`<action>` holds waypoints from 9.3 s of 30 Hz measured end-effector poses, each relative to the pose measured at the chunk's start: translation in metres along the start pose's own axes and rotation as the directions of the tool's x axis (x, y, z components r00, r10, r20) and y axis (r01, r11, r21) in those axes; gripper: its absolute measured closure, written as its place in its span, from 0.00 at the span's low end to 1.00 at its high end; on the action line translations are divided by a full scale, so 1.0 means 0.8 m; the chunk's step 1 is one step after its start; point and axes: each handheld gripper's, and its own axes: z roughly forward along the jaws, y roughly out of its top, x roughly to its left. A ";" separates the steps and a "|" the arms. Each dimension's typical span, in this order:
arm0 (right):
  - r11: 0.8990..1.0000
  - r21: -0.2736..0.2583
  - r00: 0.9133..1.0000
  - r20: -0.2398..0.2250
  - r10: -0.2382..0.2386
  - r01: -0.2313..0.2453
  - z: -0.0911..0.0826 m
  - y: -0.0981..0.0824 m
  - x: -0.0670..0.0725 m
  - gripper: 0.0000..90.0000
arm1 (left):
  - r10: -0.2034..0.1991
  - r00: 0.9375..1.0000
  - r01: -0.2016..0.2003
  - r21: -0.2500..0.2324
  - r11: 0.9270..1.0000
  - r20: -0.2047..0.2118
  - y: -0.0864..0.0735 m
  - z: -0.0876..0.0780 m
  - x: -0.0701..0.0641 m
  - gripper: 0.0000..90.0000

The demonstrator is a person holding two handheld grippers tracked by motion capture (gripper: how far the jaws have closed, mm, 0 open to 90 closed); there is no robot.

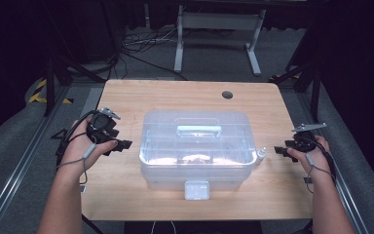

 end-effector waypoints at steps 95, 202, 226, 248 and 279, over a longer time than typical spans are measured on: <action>0.994 -0.106 0.999 -0.035 -0.011 0.008 -0.031 -0.004 0.012 0.45 | 0.484 0.857 -0.449 -0.204 0.870 0.177 0.150 0.039 -0.135 0.79; 0.863 -0.480 0.915 -0.259 -0.310 0.157 -0.133 0.041 0.166 1.00 | 0.375 0.909 -0.336 -0.211 0.918 0.182 0.244 -0.004 -0.073 0.60; 0.851 -0.501 0.918 -0.244 -0.313 0.157 -0.131 0.065 0.162 1.00 | 0.362 0.911 -0.288 -0.319 0.903 0.200 0.155 -0.076 -0.091 1.00; 0.848 -0.516 0.939 -0.219 -0.264 0.119 -0.129 0.090 0.162 1.00 | 0.342 0.911 -0.233 -0.397 0.888 0.230 0.057 -0.077 -0.097 1.00; 0.837 -0.541 0.945 -0.221 -0.239 0.086 -0.125 0.085 0.166 0.99 | 0.122 0.990 -0.075 -0.482 0.873 0.067 0.024 -0.020 -0.065 0.99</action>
